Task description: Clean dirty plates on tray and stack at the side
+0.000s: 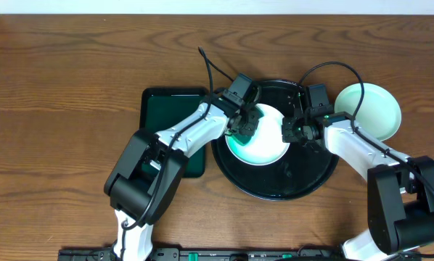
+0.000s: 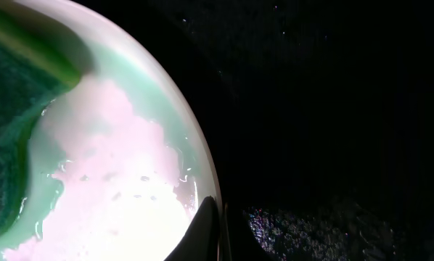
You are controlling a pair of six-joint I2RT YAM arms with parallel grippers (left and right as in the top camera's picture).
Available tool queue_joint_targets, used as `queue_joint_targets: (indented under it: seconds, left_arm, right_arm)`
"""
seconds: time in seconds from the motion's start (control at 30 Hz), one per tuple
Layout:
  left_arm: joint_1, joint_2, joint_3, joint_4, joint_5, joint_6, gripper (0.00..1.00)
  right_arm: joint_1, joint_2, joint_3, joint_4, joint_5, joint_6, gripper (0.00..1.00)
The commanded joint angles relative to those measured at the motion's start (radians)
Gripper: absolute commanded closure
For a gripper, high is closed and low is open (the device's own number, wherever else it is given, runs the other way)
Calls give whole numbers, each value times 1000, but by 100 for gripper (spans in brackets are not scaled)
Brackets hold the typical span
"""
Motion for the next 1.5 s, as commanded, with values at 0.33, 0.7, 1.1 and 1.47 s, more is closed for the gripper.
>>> queue_joint_targets:
  seconds: [0.33, 0.7, 1.1, 1.47]
  left_arm:
    - [-7, -89, 6, 82, 368, 4, 93]
    - [-8, -167, 5, -52, -93, -246, 93]
    - [-8, -13, 5, -103, -106, -356, 93]
    - [-14, 40, 5, -109, 262, -377, 93]
  right_arm:
    - [19, 10, -8, 4, -34, -10, 99]
    - [19, 10, -8, 3, -34, -10, 99]
    - [19, 10, -8, 3, -34, -10, 99]
    - [19, 10, -8, 6, -34, -10, 99]
